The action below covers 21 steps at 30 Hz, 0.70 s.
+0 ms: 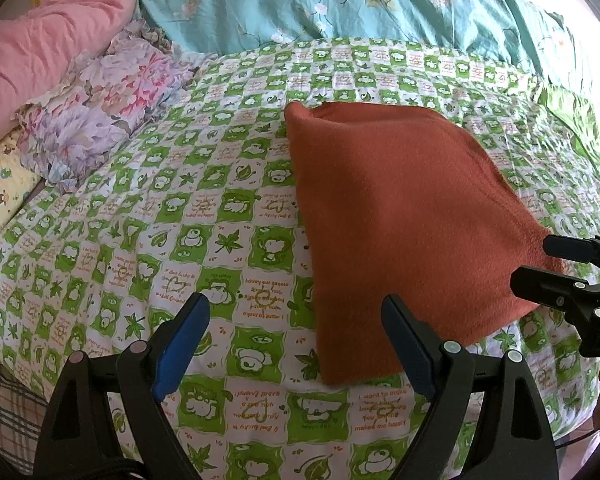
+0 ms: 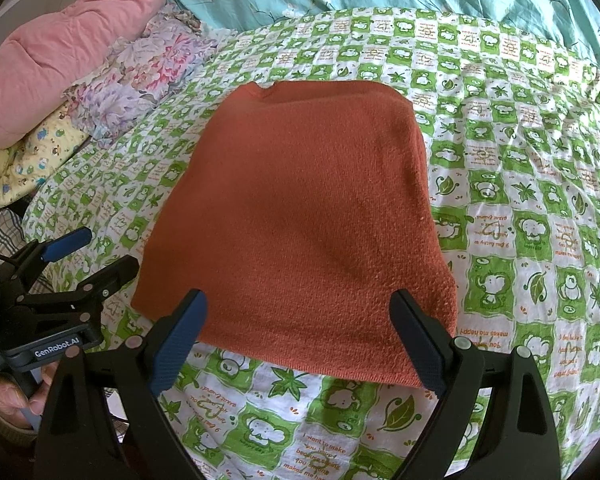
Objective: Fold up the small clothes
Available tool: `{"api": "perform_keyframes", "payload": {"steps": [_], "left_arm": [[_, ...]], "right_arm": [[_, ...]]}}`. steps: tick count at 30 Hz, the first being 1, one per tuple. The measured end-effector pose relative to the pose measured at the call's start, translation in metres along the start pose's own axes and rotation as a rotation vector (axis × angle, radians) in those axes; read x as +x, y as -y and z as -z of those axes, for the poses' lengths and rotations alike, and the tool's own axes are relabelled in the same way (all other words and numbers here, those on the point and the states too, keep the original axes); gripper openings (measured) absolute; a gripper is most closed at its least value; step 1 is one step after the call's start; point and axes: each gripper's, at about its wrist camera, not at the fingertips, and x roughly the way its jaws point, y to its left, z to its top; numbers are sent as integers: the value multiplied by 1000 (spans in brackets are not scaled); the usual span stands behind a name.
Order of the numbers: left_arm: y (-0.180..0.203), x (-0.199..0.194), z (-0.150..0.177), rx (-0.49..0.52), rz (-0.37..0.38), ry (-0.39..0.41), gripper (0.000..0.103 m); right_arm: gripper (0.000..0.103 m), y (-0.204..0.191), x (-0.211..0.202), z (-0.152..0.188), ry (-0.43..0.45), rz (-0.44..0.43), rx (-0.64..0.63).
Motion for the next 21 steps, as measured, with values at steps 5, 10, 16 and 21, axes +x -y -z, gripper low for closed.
{"api": "perform_keyframes", "payload": {"steps": [5,10,16,21], "left_arm": [[0,0,-1,4,4,0,88],[1,1,-2,4,5,-3,88],[1,1,-3,7,7,2,88],[0,2,-3,3,10,3,88]], "right_arm": [[93,0,0,-2,1,-1,0],[93,1,0,-1,1,-2,-1],[93,1,1,-2,1,-4,-2],[93,1,0,-2,2,-5,-1]]}}
